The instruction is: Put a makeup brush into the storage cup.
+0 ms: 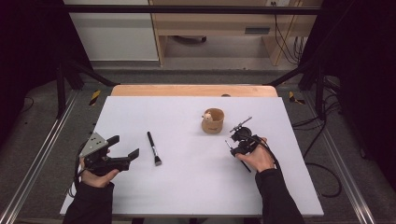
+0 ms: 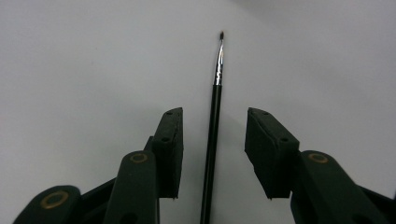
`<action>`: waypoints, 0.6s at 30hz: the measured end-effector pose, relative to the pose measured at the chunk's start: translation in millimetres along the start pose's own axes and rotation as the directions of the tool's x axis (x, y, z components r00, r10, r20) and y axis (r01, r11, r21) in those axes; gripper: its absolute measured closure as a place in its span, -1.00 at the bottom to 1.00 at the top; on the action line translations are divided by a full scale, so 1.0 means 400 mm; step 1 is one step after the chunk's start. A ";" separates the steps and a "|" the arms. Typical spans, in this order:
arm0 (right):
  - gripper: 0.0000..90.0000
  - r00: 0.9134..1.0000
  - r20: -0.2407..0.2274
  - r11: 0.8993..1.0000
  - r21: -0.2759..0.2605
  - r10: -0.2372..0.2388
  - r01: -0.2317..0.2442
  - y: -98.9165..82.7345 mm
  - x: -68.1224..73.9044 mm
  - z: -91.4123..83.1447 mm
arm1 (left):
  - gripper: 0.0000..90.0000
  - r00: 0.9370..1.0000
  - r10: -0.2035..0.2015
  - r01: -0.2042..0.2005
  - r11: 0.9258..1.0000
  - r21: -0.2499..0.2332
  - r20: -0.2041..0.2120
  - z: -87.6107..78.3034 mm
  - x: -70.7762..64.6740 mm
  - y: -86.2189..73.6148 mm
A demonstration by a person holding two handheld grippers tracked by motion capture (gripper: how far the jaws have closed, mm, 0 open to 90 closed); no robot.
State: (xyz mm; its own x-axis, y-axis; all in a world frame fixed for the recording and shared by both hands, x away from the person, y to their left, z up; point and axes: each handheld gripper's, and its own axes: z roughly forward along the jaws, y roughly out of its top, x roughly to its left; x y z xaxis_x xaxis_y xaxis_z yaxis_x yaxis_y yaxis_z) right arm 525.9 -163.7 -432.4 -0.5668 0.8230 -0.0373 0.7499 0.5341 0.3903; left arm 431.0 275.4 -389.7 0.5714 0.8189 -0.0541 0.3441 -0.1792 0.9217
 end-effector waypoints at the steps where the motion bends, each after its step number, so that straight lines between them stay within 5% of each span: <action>1: 0.30 1.000 0.007 1.000 0.010 -0.010 0.010 0.001 -0.004 0.007 | -0.84 1.000 -0.001 0.001 1.000 0.000 0.000 0.000 0.000 0.000; 18: 0.61 1.000 -0.010 0.995 0.100 -0.018 0.019 0.004 -0.007 0.044 | -0.84 1.000 -0.002 0.002 1.000 0.004 -0.001 0.003 0.002 -0.002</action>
State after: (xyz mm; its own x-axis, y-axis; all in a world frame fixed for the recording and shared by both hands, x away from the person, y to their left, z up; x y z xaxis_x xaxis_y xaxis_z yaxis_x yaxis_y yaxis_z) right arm 534.7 -161.9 -447.7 -0.5840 0.8110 -0.0352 0.7691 0.5666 0.2957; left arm 432.1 275.4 -390.9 0.5701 0.8197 -0.0558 0.3484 -0.1797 0.9199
